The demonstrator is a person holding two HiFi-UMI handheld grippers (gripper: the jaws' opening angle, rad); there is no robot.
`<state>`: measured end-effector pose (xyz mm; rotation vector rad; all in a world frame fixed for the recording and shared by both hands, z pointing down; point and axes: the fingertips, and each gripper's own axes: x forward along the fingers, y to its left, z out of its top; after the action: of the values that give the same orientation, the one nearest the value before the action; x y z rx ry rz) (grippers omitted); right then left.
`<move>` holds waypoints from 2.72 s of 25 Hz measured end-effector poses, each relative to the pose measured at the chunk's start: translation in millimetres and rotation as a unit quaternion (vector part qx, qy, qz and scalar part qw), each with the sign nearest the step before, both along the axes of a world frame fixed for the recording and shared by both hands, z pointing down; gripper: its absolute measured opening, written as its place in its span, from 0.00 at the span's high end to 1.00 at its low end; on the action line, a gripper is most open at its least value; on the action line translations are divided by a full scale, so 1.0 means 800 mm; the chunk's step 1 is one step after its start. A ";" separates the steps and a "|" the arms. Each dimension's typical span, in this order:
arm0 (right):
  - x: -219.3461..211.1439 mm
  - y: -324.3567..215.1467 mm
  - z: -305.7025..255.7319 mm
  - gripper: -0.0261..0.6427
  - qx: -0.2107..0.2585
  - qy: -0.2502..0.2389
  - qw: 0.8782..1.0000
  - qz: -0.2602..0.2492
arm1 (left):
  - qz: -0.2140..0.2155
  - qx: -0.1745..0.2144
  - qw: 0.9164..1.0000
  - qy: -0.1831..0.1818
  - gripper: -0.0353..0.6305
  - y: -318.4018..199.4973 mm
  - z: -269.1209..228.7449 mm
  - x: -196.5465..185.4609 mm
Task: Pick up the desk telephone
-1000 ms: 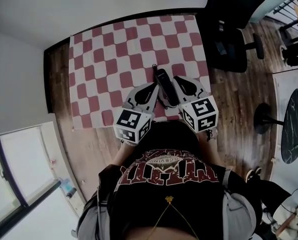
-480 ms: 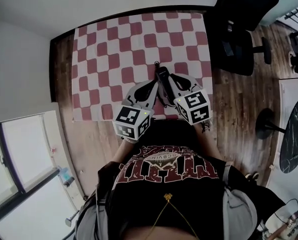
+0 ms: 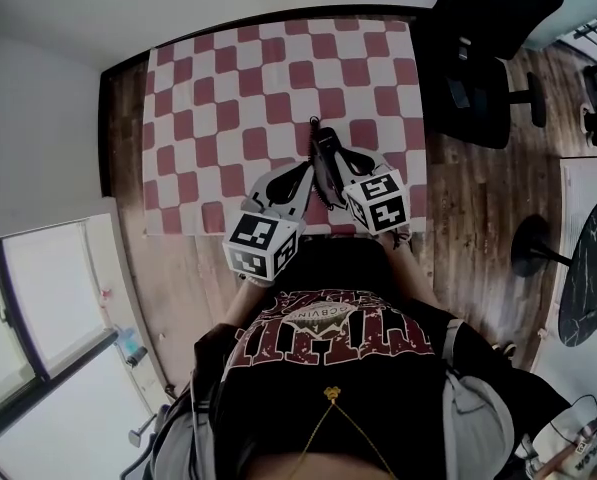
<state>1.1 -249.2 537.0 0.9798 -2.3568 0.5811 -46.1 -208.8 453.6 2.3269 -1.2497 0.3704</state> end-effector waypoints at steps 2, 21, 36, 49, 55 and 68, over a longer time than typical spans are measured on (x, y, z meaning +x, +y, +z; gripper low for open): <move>0.000 0.001 0.014 0.93 -0.009 0.006 1.000 0.001 | 0.000 -0.002 1.000 0.000 0.93 0.001 0.001 -0.002; -0.005 0.010 0.072 0.93 -0.036 0.055 0.998 0.013 | 0.009 -0.038 0.999 0.005 0.94 0.020 0.024 -0.009; -0.009 0.011 0.099 0.57 -0.060 0.077 0.995 0.030 | 0.007 -0.057 0.998 0.020 0.93 0.026 0.040 -0.014; -0.018 0.003 0.139 0.54 -0.100 0.080 0.991 0.038 | -0.010 -0.068 0.997 0.025 0.94 0.031 0.050 -0.025; -0.021 -0.002 0.148 0.53 -0.090 0.103 0.990 0.043 | -0.022 -0.073 0.997 0.028 0.93 0.031 0.053 -0.032; -0.022 0.002 0.166 0.53 -0.082 0.134 0.987 0.039 | -0.025 -0.082 0.996 0.035 0.94 0.032 0.066 -0.031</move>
<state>-16.5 -247.6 669.4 1.0098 -2.0089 0.6201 -70.8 -183.3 506.6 2.1476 -1.1952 0.3568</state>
